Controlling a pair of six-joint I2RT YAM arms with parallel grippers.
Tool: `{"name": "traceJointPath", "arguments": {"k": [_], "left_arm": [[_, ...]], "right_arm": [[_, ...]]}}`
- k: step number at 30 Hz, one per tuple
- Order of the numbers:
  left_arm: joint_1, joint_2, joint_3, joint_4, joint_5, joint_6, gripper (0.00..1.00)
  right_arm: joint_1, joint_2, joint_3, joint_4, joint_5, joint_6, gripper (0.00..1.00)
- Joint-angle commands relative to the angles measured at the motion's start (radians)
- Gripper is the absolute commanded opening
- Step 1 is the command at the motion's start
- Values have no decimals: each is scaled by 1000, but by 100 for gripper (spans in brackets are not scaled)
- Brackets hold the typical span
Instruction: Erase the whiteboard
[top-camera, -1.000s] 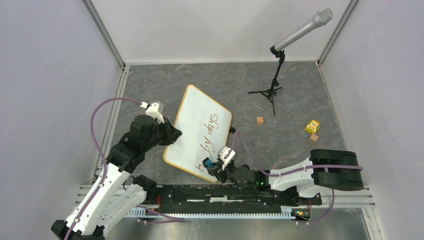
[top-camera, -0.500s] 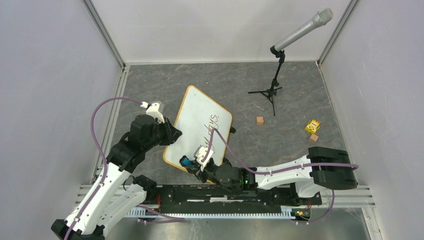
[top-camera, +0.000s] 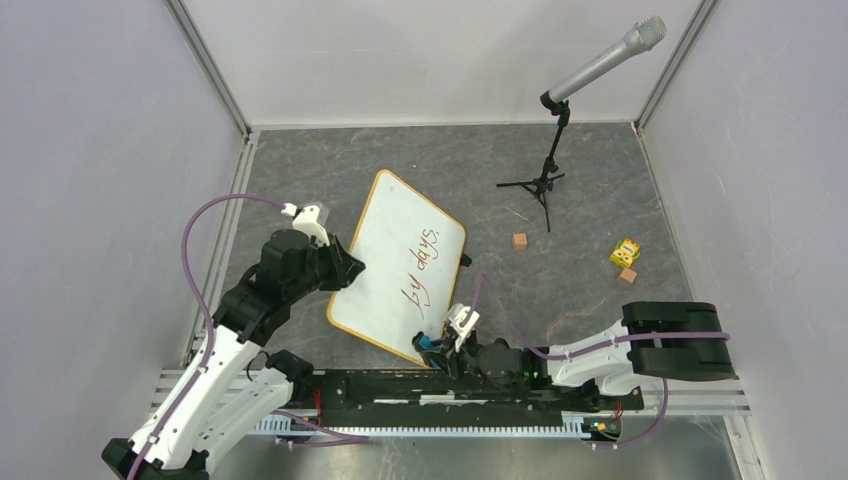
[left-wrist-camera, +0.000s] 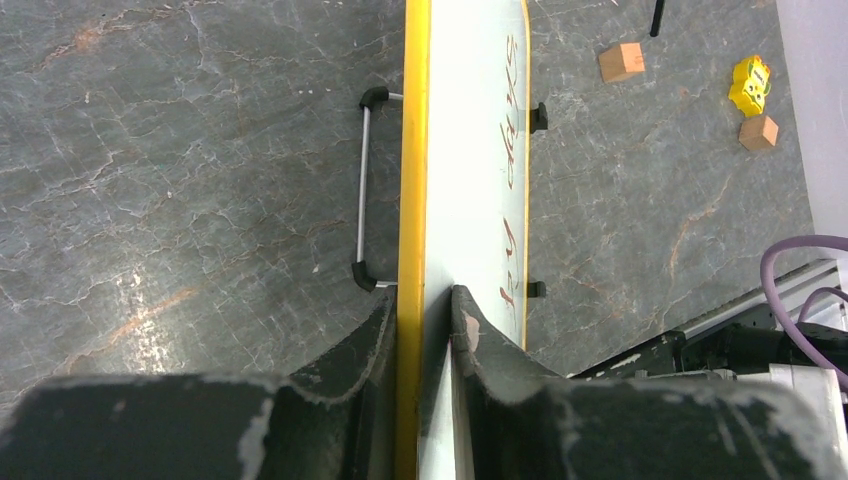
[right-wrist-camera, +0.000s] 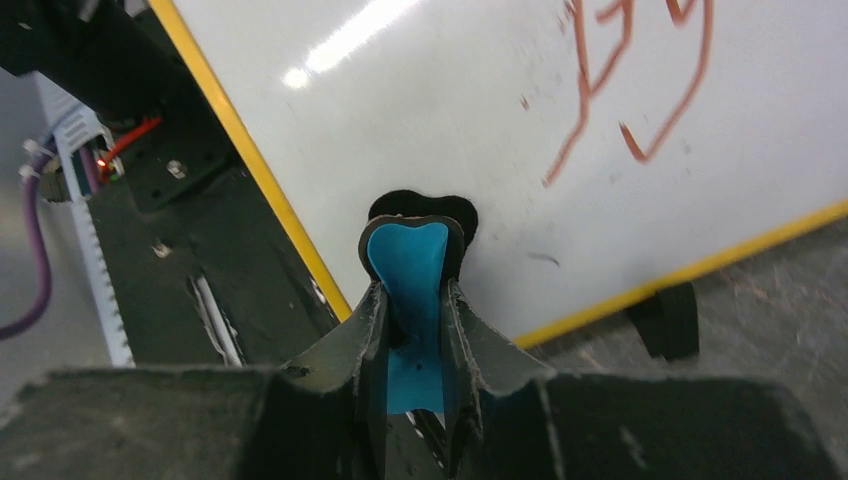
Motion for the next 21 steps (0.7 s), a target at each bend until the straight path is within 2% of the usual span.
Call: {"name": "traceJointPath", "arguments": {"k": [1,12,18,21], "left_arm": [[-24,32,-10,-53,8,-19,2],[-25,61,-8,-48,53,-11,2],[-25,60,-9,-49,42,-13,2],[-25,60,-9,-49,33,-13,2]], "right_arm": [[-2,-4,-14,-196,56,22,0],[-16,25,328,-191,29,-244,0],[-93,74,411,-145,-60,-230,1],[-162,94,393,-148,-54,-130,1]]}}
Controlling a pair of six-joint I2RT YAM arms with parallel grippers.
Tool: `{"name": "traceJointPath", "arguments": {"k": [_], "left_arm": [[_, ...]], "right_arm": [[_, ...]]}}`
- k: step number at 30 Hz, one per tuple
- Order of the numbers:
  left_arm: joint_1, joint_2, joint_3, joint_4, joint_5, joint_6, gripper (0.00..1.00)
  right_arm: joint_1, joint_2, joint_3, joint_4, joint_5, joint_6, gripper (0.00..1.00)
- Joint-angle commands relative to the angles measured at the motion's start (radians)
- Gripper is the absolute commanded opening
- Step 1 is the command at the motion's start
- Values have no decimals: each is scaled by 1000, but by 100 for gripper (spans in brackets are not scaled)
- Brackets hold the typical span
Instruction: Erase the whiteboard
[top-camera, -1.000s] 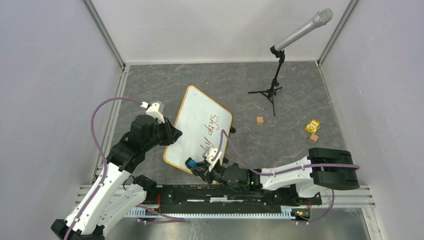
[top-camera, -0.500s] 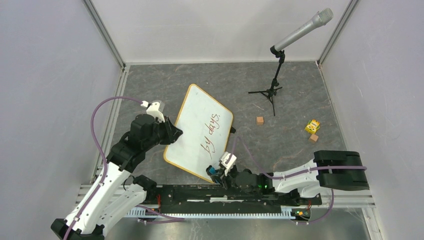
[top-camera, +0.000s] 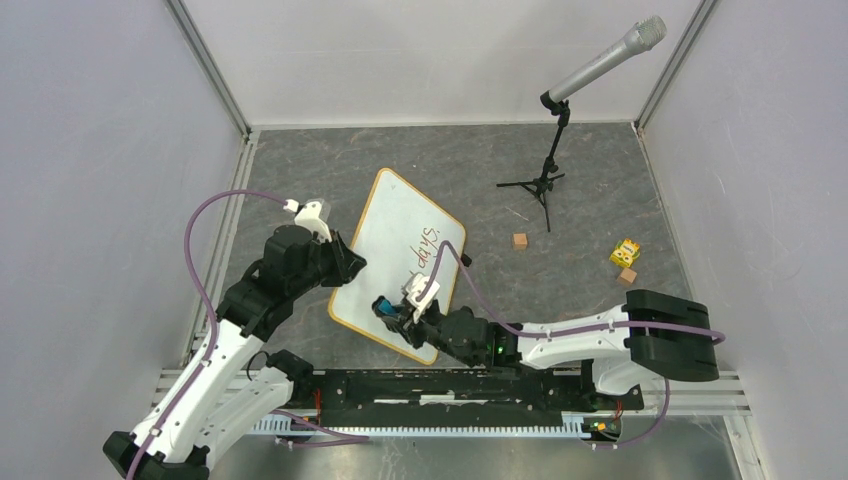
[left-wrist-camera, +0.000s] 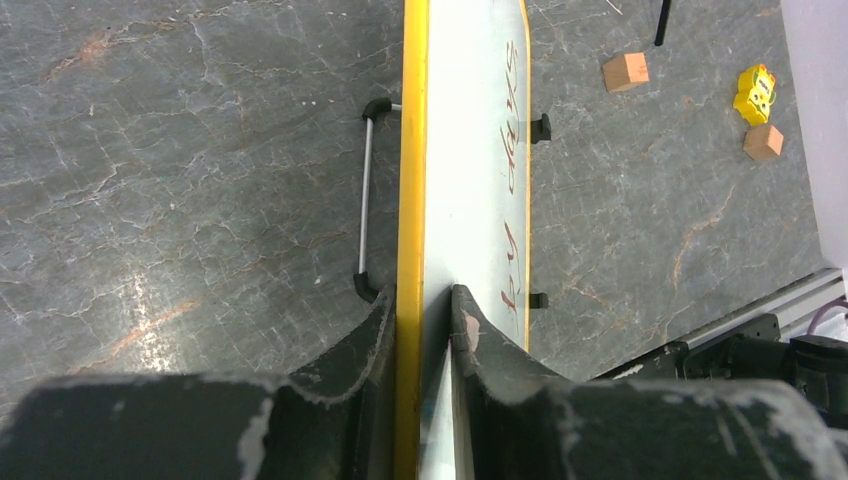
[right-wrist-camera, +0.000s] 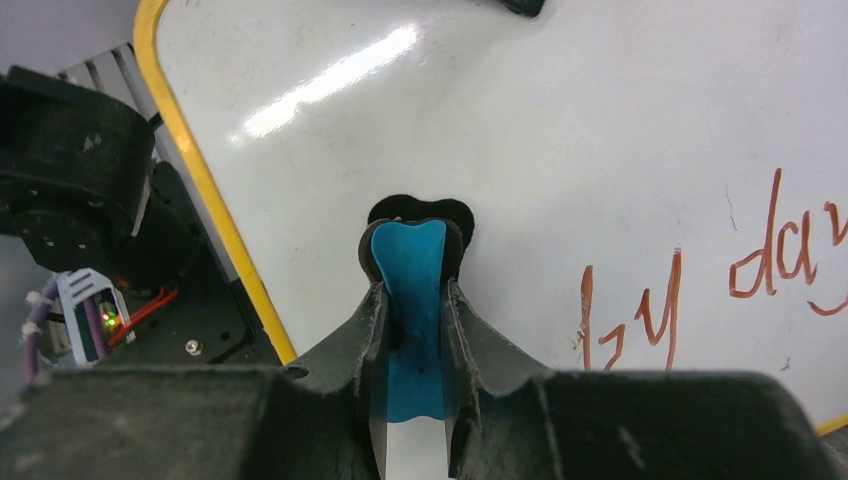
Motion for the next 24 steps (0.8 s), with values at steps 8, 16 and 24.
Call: {"name": "traceJointPath", "arguments": {"k": [8,16,24], "left_arm": [[-23,27,-15,-82,28,-15,2],[-23,33,-15,-82,31,-15,2],[-23,35,-16,-82,30,-18,2]], "right_arm": [[-174,37,-261,120,-35,265,1],[-210,-17,-363,119,12,285,1],[-106,30,-41,76,-82,126,1]]}}
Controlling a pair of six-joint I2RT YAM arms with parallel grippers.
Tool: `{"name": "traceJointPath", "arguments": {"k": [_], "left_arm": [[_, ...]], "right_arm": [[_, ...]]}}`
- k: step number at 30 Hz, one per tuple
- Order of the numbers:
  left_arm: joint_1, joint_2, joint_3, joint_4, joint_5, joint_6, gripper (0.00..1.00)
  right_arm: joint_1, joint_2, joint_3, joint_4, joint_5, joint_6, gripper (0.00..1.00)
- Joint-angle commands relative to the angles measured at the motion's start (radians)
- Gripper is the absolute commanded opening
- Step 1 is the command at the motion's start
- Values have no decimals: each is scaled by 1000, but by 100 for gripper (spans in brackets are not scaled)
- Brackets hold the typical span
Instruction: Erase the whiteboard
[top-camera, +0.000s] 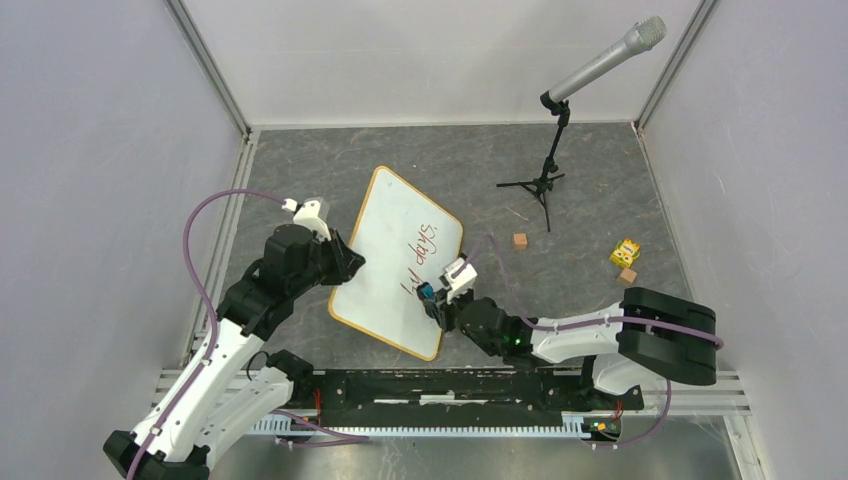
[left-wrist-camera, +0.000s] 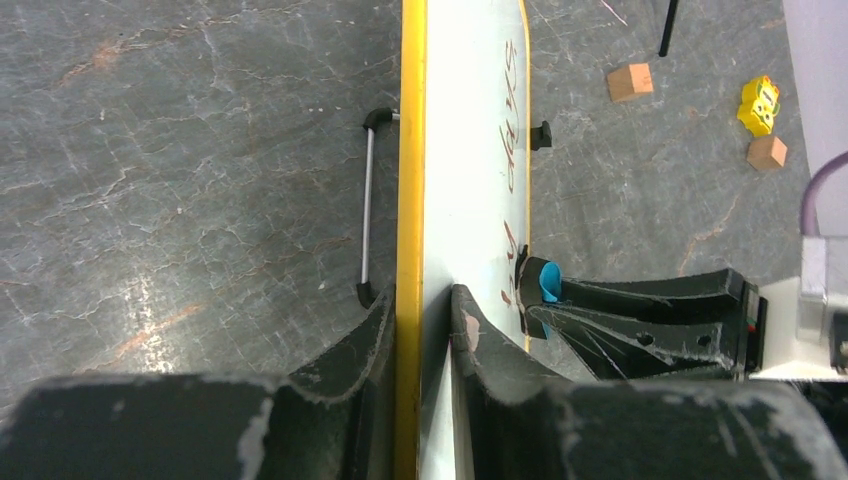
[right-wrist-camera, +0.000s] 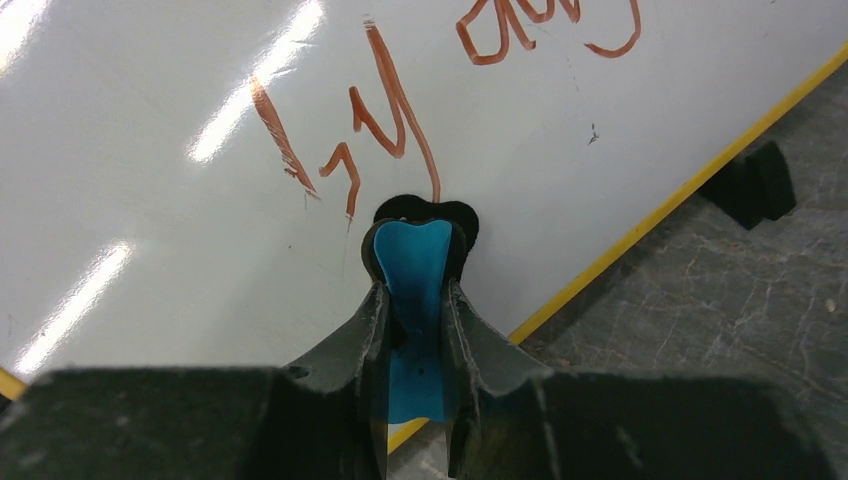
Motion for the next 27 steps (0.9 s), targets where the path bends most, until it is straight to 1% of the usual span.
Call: {"name": "traceJointPath", "arguments": {"k": [1,4,8,12,18,21,24,27], "left_arm": [[-24,26,-16,-91,50,-15,2],[-25,22,-16,-91,49,-16,2],[-25,19,-17,-91,50,-17,2],[-25,15,-17,-91,48,-15,2],[-25,14,-17,-91,46,-16,2],[-25,20,-16,-91,46,-18,2],[-25,28,-16,-89,52,-17,2],[-25,33,-14,-90,55,-17,2]], "right_arm": [[85,53,250,-34,-117,-97,1],[89,77,324,-1,-158,-93,1],[51,100,321,22,-149,-71,1],[-28,93,186,59,-151,5,1],[-121,48,-75,108,-125,90,1],[-158,36,-136,127,-148,102,1],[-156,17,-103,115,-196,74,1],[-126,15,-6,84,-242,50,1]]}}
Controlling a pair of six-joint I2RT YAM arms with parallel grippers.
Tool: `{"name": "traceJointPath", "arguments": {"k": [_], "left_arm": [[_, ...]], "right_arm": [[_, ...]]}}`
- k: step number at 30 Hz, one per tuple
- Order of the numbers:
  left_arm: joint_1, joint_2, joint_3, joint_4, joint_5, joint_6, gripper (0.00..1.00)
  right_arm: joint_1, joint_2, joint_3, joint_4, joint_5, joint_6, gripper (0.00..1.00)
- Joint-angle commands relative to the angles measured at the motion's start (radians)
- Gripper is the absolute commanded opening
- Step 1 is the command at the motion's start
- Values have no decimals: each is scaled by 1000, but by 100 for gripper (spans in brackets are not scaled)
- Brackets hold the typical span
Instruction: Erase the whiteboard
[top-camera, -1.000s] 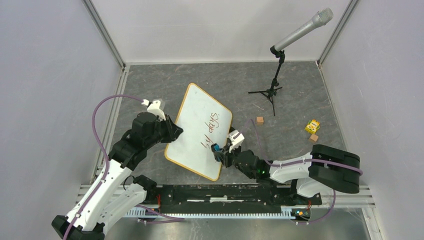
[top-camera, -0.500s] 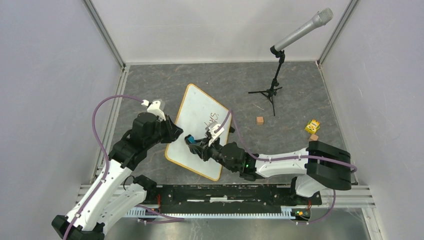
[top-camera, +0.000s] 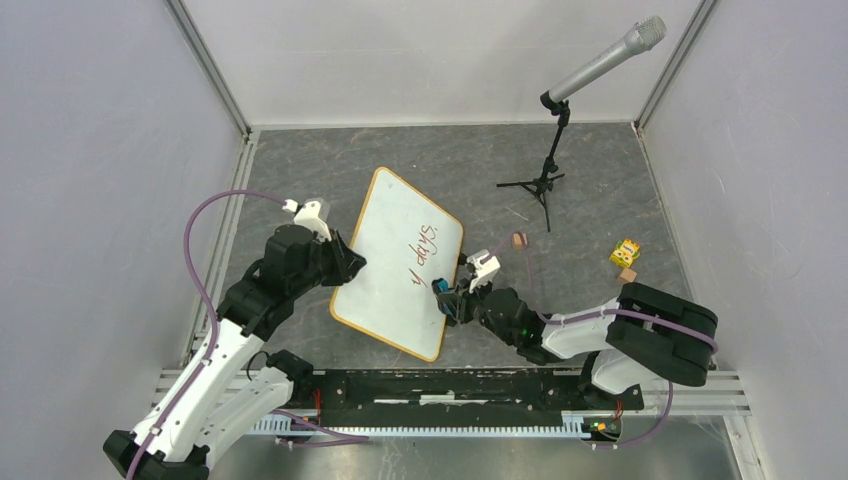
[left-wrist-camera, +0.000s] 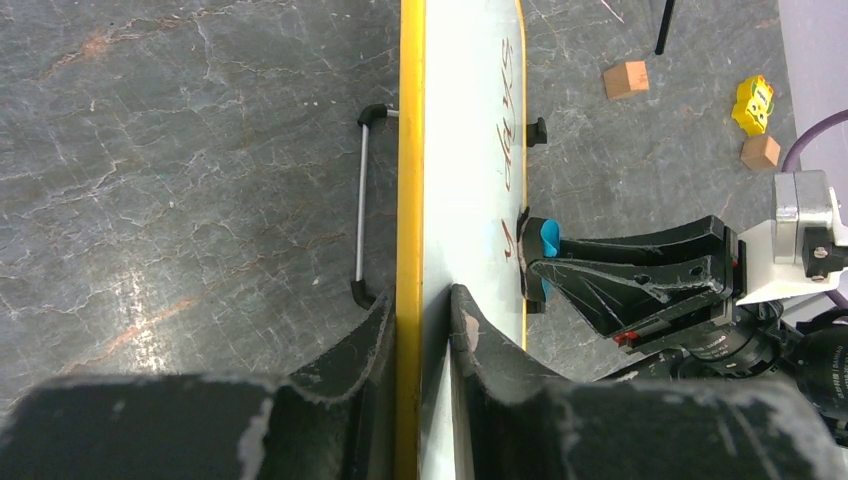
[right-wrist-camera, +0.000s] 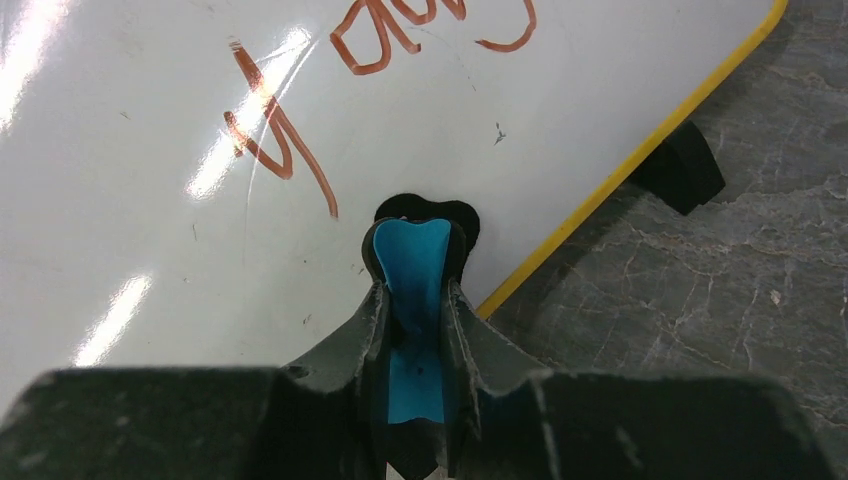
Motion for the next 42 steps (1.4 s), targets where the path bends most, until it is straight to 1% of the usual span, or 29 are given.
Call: {"name": "traceJointPath", "arguments": {"k": [1,4,6,10,14,21,24,25,29,35,39,42], "left_arm": [[-22,32,-14,-85,48,-1,2],[-22,24,-16,-85,48,-2,2],[-22,21,-16,-85,46,-1,2],[-23,24,-16,-85,51,-1,2],[-24,19,-17,-85,52,0,2],[-24,21,-17,-82,53,-1,2],[-24,22,-19,-81,57,-2,2],[-24,24,-19,-78,59,0,2],[-24,31,-16,-79,67,2,2],[-23,28,-18,-79,63,3,2],[-24,22,-19,-81,63,2,2],[-27,12,-19,-79,66,3,2]], "right_arm": [[52,-7,150,-88,-103,-46,1],[101,15,287,-106,-142,-69,1],[111,37,355,-97,-178,-66,1],[100,70,405,-74,-170,-51,1],[27,91,333,-36,-171,8,1],[-94,93,91,36,-158,94,0],[-132,93,54,57,-186,105,1],[-131,85,69,45,-200,83,1],[-73,59,211,-68,-206,21,1],[-13,85,428,-97,-277,14,1],[-51,148,449,-31,-315,90,0],[-90,173,375,22,-313,125,0]]}}
